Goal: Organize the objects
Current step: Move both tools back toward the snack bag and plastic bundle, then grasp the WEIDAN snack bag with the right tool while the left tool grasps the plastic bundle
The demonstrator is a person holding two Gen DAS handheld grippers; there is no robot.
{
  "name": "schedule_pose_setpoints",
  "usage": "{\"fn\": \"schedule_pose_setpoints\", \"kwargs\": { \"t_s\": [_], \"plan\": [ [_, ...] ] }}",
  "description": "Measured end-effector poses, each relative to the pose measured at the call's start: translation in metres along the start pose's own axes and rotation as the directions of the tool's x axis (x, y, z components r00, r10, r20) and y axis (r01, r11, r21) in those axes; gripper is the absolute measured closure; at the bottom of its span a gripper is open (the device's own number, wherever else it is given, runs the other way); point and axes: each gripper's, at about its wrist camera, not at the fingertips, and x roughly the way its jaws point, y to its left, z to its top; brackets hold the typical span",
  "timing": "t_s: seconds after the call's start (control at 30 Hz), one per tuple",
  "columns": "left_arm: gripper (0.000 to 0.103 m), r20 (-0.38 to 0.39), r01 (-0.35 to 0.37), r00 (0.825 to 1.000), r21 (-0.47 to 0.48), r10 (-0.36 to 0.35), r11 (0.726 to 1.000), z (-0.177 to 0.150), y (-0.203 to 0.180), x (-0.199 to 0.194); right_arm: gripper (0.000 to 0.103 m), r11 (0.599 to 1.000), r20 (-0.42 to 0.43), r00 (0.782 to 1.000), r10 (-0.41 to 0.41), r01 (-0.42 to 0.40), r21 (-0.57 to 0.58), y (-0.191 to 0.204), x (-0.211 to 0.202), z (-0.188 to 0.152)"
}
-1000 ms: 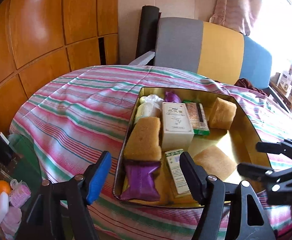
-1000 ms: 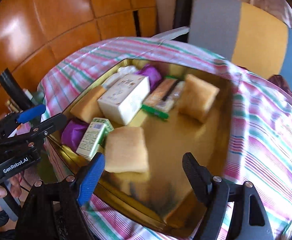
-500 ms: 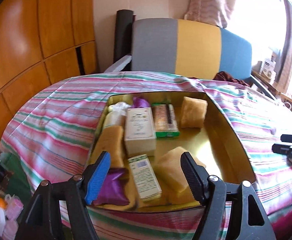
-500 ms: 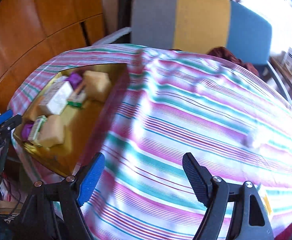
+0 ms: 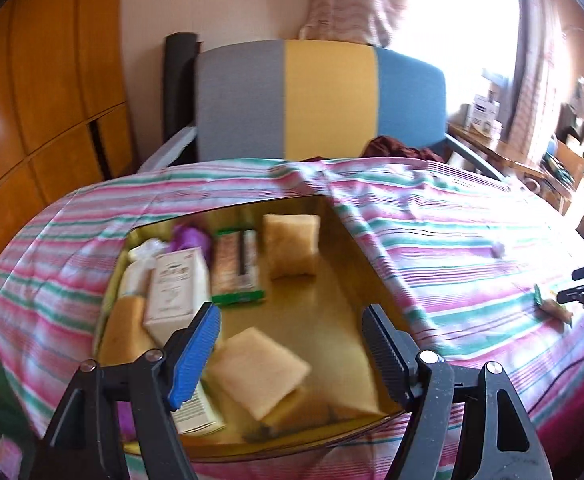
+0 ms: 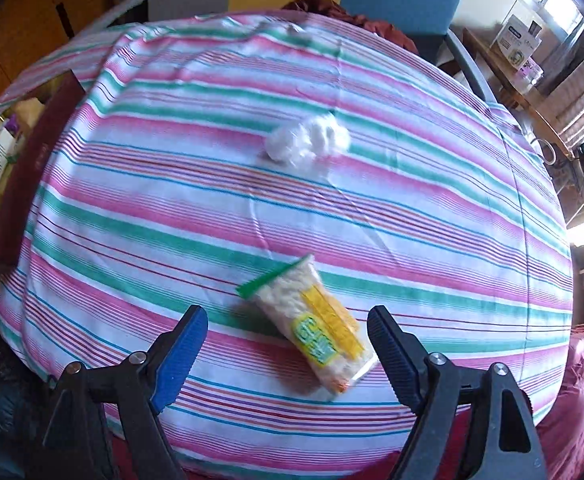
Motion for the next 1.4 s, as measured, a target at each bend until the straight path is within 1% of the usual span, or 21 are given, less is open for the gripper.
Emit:
{"fn": "schedule_pose_setpoints", "kwargs": {
  "t_s": [0.17,0.27,0.3,0.33,0.37,0.4,0.43,0.5,0.53,0.6,0.63,0.7,0.77,0.83,0.9,0.97,1.07,1.17,1.27,1.33,1.4],
  "plan": [
    [0.029,-0.003,0.045,0.999,0.039,-0.045,0.998,0.008,-0.025,0.005,0.019,1.000,-0.106,0.994,-0.014,0.011,-0.026,-0.015,0.028,-0.002],
    [0.028,-0.017,0.075,0.997,0.051,-0.074,0.996,0.013,-0.038,0.009,0.022,0.999,-0.154,0.988,0.002,-0.008,-0.034,-0.016,0.043,-0.001],
    [0.027,-0.026,0.085,0.996,0.054,-0.083,0.995,0.015,-0.043,0.011,0.031,0.999,-0.166,0.986,0.006,-0.013,-0.039,-0.015,0.046,0.000],
    [0.026,-0.034,0.093,0.995,0.056,-0.092,0.994,0.016,-0.048,0.013,0.045,0.999,-0.174,0.985,0.008,-0.017,-0.046,-0.014,0.050,-0.001],
    [0.026,-0.043,0.107,0.994,0.058,-0.105,0.993,0.018,-0.053,0.015,0.050,0.999,-0.173,0.985,-0.003,-0.006,-0.053,-0.013,0.051,-0.001],
    [0.026,-0.050,0.124,0.991,0.067,-0.121,0.990,0.020,-0.059,0.017,0.063,0.998,-0.159,0.987,-0.013,0.005,-0.056,-0.012,0.050,-0.001],
    [0.026,-0.055,0.139,0.989,0.084,-0.135,0.987,0.022,-0.067,0.020,0.068,0.999,-0.136,0.991,-0.015,0.009,-0.046,-0.013,0.046,-0.001],
    [0.026,-0.060,0.158,0.987,0.118,-0.152,0.980,0.026,-0.082,0.024,0.068,1.000,-0.091,0.996,-0.002,0.002,0.007,-0.021,0.041,-0.002],
    [0.026,-0.067,0.176,0.983,0.133,-0.168,0.975,0.028,-0.091,0.028,0.069,0.999,-0.085,0.996,-0.002,0.005,0.044,-0.027,0.041,-0.002],
    [0.026,-0.094,0.215,0.975,0.156,-0.202,0.964,0.033,-0.107,0.037,0.069,0.993,-0.067,0.998,-0.022,0.030,0.117,-0.040,0.037,-0.003],
    [0.026,-0.107,0.236,0.969,0.162,-0.221,0.958,0.036,-0.117,0.043,0.068,0.988,-0.048,0.999,-0.011,0.018,0.154,-0.046,0.034,-0.004],
    [0.026,-0.137,0.281,0.956,0.173,-0.260,0.944,0.041,-0.136,0.055,0.068,0.975,-0.038,0.999,0.034,-0.025,0.223,-0.059,0.033,-0.009],
    [0.026,-0.162,0.329,0.939,0.180,-0.302,0.927,0.045,-0.157,0.068,0.068,0.958,-0.069,0.995,0.070,-0.048,0.284,-0.071,0.040,-0.014],
    [0.026,-0.191,0.367,0.924,0.189,-0.333,0.911,0.049,-0.177,0.082,0.067,0.943,-0.070,0.992,0.108,-0.080,0.323,-0.079,0.042,-0.018],
    [0.026,-0.209,0.392,0.913,0.208,-0.351,0.896,0.054,-0.198,0.096,0.067,0.931,-0.056,0.989,0.136,-0.108,0.348,-0.085,0.041,-0.022],
    [0.026,-0.224,0.400,0.910,0.245,-0.350,0.883,0.059,-0.222,0.111,0.067,0.919,-0.046,0.986,0.159,-0.131,0.371,-0.090,0.041,-0.026],
    [0.027,-0.253,0.441,0.891,0.274,-0.378,0.855,0.070,-0.251,0.132,0.067,0.908,-0.035,0.984,0.177,-0.149,0.390,-0.094,0.039,-0.031],
    [0.032,-0.279,0.474,0.873,0.296,-0.399,0.829,0.081,-0.281,0.152,0.067,0.895,-0.031,0.979,0.202,-0.172,0.412,-0.098,0.040,-0.035],
    [0.035,-0.288,0.485,0.869,0.328,-0.403,0.811,0.090,-0.309,0.169,0.066,0.880,-0.019,0.974,0.226,-0.196,0.432,-0.102,0.039,-0.040],
    [0.040,-0.301,0.489,0.866,0.342,-0.400,0.802,0.093,-0.326,0.183,0.066,0.874,-0.015,0.971,0.238,-0.207,0.440,-0.104,0.038,-0.043],
    [0.041,-0.313,0.492,0.864,0.352,-0.395,0.796,0.094,-0.339,0.198,0.066,0.867,-0.011,0.968,0.251,-0.220,0.448,-0.106,0.038,-0.046]
  ]
}}
